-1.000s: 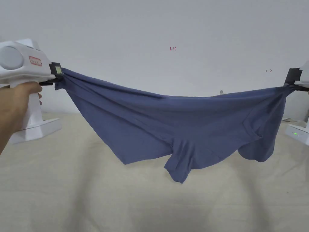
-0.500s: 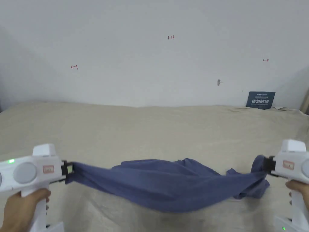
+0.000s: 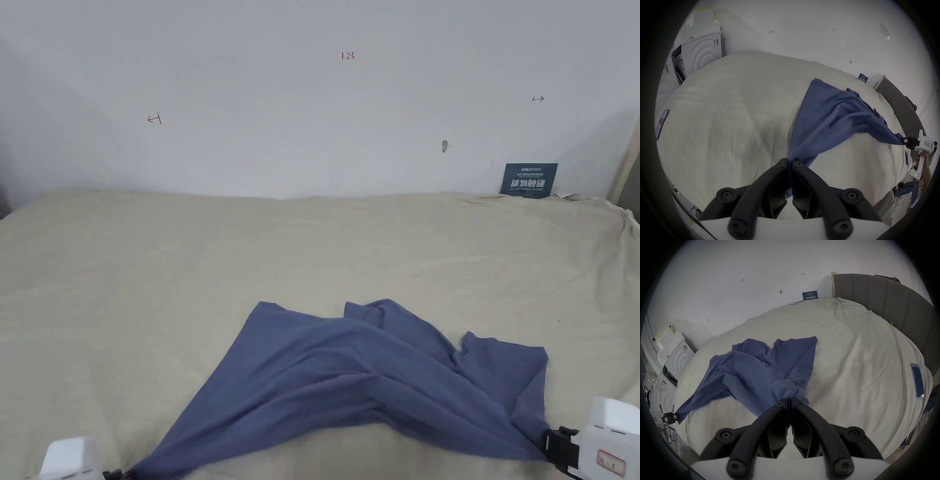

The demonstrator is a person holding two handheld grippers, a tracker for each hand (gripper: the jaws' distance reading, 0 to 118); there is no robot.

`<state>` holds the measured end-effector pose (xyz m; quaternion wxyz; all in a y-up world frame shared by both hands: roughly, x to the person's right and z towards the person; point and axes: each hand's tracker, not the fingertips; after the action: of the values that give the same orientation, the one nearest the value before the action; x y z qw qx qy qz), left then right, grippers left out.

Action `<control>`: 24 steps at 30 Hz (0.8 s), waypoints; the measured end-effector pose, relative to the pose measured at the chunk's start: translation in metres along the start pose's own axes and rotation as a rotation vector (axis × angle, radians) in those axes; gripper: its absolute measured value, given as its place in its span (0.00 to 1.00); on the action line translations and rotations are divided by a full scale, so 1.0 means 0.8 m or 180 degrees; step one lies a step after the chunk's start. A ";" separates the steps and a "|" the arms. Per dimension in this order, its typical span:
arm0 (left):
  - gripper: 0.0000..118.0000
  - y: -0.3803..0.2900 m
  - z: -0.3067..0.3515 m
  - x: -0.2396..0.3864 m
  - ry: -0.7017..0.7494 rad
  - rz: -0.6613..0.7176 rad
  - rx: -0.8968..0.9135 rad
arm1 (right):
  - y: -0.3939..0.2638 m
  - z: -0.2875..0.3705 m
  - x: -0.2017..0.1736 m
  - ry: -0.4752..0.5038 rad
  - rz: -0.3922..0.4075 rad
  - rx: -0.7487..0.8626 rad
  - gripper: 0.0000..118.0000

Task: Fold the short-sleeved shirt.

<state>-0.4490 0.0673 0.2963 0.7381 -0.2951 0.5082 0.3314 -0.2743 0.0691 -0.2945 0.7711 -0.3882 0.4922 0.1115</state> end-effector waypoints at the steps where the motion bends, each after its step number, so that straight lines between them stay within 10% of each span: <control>1: 0.02 -0.007 0.007 -0.004 -0.0011 -0.0004 -0.0008 | -0.006 0.007 0.003 0.0006 0.0011 -0.0006 0.01; 24: 0.02 -0.100 0.003 -0.067 0.0402 0.0203 -0.0743 | -0.145 0.016 0.043 -0.0421 -0.0023 -0.0577 0.01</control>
<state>-0.3987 0.0102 0.3554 0.6544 -0.3829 0.5208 0.3924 -0.1847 -0.0072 -0.2641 0.7640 -0.4499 0.4268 0.1781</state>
